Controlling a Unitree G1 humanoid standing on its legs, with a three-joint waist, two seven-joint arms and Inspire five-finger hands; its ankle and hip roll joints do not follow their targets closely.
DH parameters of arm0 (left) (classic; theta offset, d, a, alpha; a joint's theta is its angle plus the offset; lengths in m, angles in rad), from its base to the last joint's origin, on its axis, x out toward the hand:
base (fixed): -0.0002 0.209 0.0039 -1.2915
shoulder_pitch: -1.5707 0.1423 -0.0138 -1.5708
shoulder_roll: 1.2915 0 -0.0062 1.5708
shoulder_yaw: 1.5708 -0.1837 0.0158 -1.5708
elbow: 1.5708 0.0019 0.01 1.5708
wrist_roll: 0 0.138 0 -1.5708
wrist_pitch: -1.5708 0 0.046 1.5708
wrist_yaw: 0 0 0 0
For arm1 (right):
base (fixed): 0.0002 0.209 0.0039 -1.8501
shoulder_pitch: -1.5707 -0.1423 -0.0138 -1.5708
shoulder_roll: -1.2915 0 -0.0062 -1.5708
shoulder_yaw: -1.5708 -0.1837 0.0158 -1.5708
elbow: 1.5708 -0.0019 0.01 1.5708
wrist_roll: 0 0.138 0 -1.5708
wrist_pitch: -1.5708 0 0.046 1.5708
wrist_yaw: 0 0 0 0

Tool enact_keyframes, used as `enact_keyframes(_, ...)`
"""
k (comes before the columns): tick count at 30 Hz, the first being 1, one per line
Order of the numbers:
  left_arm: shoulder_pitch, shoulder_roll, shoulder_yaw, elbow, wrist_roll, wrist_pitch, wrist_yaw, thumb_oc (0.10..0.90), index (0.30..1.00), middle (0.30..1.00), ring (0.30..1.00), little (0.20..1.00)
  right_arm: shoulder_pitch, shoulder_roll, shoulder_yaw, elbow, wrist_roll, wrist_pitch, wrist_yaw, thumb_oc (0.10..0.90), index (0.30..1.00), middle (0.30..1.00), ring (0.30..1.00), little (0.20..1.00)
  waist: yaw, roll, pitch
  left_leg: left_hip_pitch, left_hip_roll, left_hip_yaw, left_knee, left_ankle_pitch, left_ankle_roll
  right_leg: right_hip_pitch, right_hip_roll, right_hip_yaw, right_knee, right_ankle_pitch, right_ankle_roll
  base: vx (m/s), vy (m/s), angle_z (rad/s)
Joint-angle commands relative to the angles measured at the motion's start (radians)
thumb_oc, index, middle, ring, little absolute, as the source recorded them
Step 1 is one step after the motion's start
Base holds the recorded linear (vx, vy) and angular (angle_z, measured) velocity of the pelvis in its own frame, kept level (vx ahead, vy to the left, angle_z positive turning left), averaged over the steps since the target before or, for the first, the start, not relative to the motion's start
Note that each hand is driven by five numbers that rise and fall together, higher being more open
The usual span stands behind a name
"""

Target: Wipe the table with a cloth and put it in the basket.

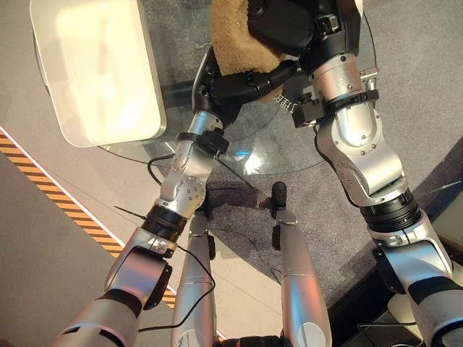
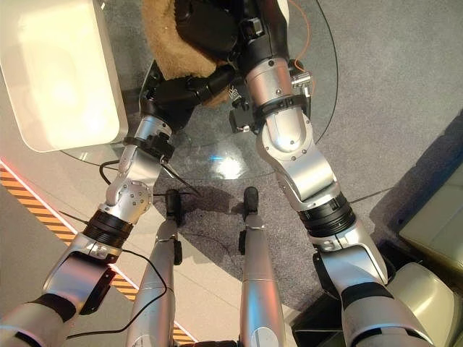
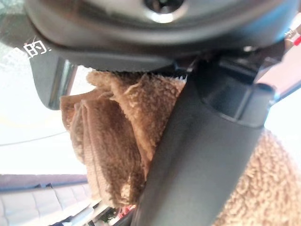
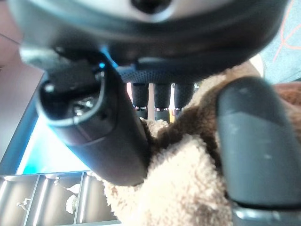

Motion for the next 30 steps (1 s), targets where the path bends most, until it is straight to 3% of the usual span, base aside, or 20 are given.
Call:
enact_keyframes(1, -0.105, -0.021, 0.042, -0.176, -0.056, -0.057, -0.099, 0.1, 0.3, 0.3, 0.3, 0.2, -0.136, 0.058, -0.084, -0.174, -0.047, -0.088, -0.013, 0.1, 0.3, 0.3, 0.3, 0.2, 0.022, -0.051, -0.027, 0.051, -0.083, 0.096, 0.014, -0.058, 0.091, 0.094, 0.122, -0.057, -0.097, -0.005, -0.072, 0.0, 0.0, 0.0)
enact_keyframes(22, -0.105, -0.046, 0.05, -0.163, -0.124, -0.069, -0.105, 0.1, 0.3, 0.3, 0.3, 0.2, -0.145, 0.068, -0.073, -0.166, -0.057, -0.086, -0.018, 0.1, 0.3, 0.3, 0.3, 0.2, 0.021, -0.047, -0.027, 0.045, -0.088, 0.095, 0.025, -0.061, 0.092, 0.09, 0.117, -0.054, -0.099, -0.002, -0.07, 0.0, 0.0, 0.0)
enact_keyframes(23, -0.105, -0.047, 0.051, -0.164, -0.124, -0.066, -0.104, 0.1, 0.3, 0.3, 0.3, 0.2, -0.145, 0.067, -0.075, -0.167, -0.053, -0.085, -0.018, 0.125, 0.321, 0.321, 0.321, 0.225, 0.02, -0.047, -0.027, 0.046, -0.087, 0.096, 0.022, -0.061, 0.092, 0.091, 0.116, -0.055, -0.101, -0.002, -0.07, 0.0, 0.0, 0.0)
enact_keyframes(24, -0.105, -0.047, 0.05, -0.164, -0.123, -0.066, -0.104, 0.1, 0.3, 0.3, 0.3, 0.2, -0.145, 0.068, -0.075, -0.167, -0.052, -0.085, -0.02, 0.267, 0.444, 0.444, 0.444, 0.367, 0.02, -0.047, -0.027, 0.045, -0.087, 0.096, 0.022, -0.06, 0.092, 0.09, 0.117, -0.054, -0.1, -0.001, -0.07, 0.0, 0.0, 0.0)
enact_keyframes(25, -0.104, -0.044, 0.051, -0.164, -0.122, -0.067, -0.107, 0.1, 0.3, 0.3, 0.3, 0.2, -0.144, 0.067, -0.076, -0.167, -0.05, -0.086, -0.025, 0.756, 0.862, 0.862, 0.862, 0.856, 0.02, -0.046, -0.027, 0.045, -0.087, 0.096, 0.022, -0.06, 0.092, 0.09, 0.117, -0.053, -0.101, -0.001, -0.07, 0.0, 0.0, 0.0)
enact_keyframes(26, -0.103, -0.044, 0.05, -0.163, -0.122, -0.068, -0.11, 0.1, 0.3, 0.3, 0.3, 0.2, -0.144, 0.067, -0.076, -0.168, -0.049, -0.086, -0.027, 0.8, 0.9, 0.9, 0.9, 0.9, 0.02, -0.046, -0.027, 0.044, -0.087, 0.097, 0.022, -0.06, 0.092, 0.089, 0.118, -0.053, -0.1, -0.001, -0.07, 0.0, 0.0, 0.0)
enact_keyframes(30, -0.105, -0.043, 0.05, -0.166, -0.119, -0.07, -0.104, 0.1, 0.3, 0.3, 0.3, 0.2, -0.142, 0.07, -0.077, -0.163, -0.048, -0.09, -0.024, 0.8, 0.9, 0.9, 0.9, 0.9, 0.019, -0.045, -0.027, 0.047, -0.086, 0.097, 0.021, -0.059, 0.092, 0.091, 0.118, -0.053, -0.101, -0.001, -0.07, 0.0, 0.0, 0.0)
